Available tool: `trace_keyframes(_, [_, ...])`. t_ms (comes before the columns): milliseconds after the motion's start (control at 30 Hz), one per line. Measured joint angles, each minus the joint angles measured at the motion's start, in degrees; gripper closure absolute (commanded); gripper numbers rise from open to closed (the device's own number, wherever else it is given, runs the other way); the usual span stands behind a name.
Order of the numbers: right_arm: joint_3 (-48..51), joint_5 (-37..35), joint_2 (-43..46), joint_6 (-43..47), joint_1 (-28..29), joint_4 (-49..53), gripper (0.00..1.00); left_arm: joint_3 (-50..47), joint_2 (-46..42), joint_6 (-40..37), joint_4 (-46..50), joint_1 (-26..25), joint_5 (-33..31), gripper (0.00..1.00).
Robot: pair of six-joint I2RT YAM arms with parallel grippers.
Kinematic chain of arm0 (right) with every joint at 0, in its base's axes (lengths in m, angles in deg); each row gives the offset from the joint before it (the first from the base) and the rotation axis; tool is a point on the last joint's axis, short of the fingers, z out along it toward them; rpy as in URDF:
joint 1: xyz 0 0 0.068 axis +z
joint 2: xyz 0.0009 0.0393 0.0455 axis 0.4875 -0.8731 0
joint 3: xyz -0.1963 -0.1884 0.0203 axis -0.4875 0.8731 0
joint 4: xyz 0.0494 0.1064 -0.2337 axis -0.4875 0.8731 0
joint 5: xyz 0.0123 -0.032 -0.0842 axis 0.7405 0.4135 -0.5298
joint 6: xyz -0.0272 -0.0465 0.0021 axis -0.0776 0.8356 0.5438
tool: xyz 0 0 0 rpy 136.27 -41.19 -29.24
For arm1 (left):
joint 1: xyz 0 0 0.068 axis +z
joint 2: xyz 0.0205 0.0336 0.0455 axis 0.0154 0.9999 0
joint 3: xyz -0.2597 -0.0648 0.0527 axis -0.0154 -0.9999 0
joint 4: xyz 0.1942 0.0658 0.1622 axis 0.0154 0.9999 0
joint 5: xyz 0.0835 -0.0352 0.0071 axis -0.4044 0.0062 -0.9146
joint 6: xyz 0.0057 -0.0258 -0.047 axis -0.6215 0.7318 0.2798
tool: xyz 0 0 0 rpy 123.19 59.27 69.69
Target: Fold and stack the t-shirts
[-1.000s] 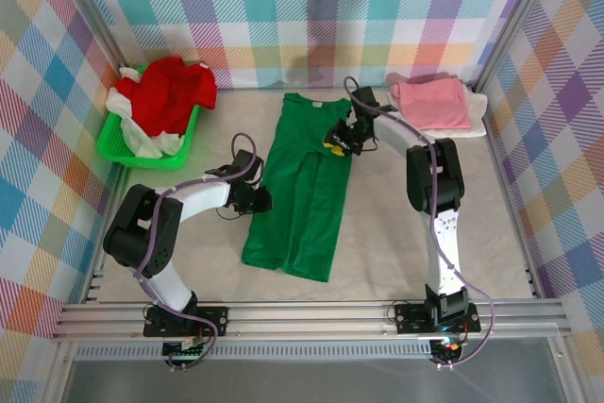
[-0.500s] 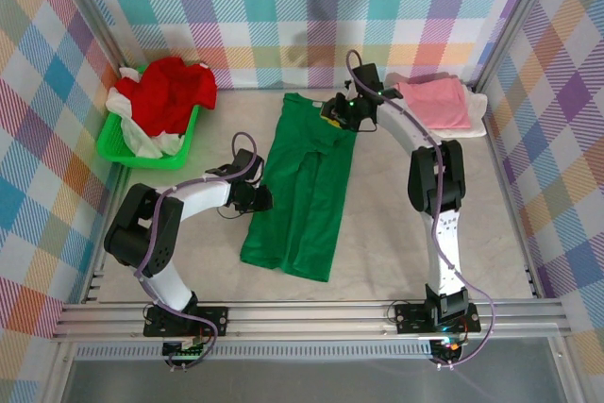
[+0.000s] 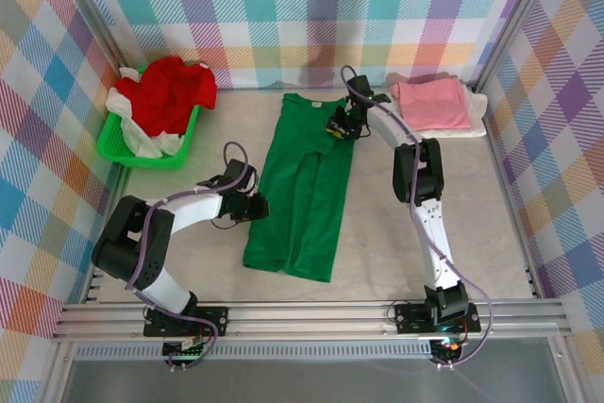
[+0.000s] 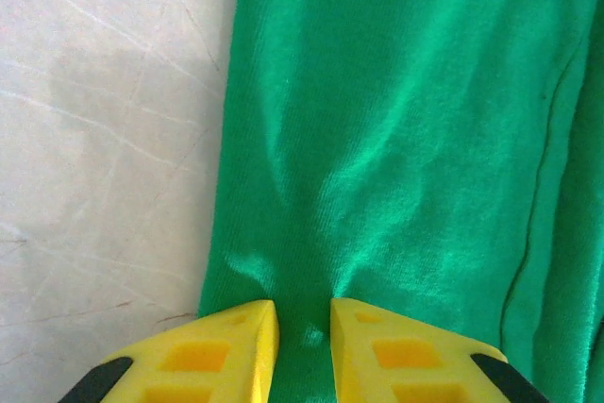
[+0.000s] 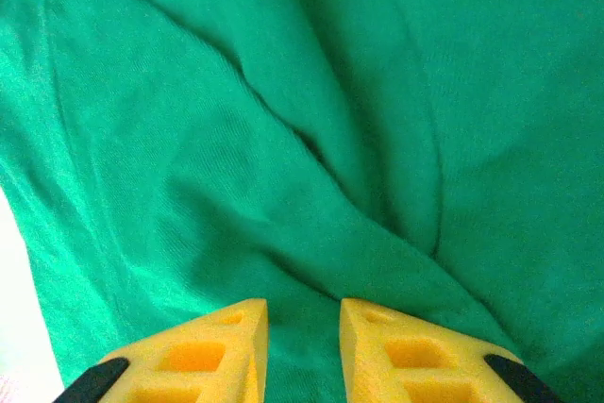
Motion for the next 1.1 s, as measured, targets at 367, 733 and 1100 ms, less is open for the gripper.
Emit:
trace_keyframes(367, [-10.49,-0.98,-6.95,-0.02,-1.77,-0.48,0.70,0.07,0.55,2.08,-1.16,0.00,0.46,0.75])
trace_keyframes(733, [-21.57,6.80,-14.91,-0.07,-3.30,-7.13,0.67,3.04,1.05,3.41,1.14,-0.98,2.51,0.72])
trace_keyframes(1100, [13.68,10.86,16.33,2.32,-2.64,-10.62,0.59,7.19,-9.25,6.95,6.19,-1.11,3.52,0.60])
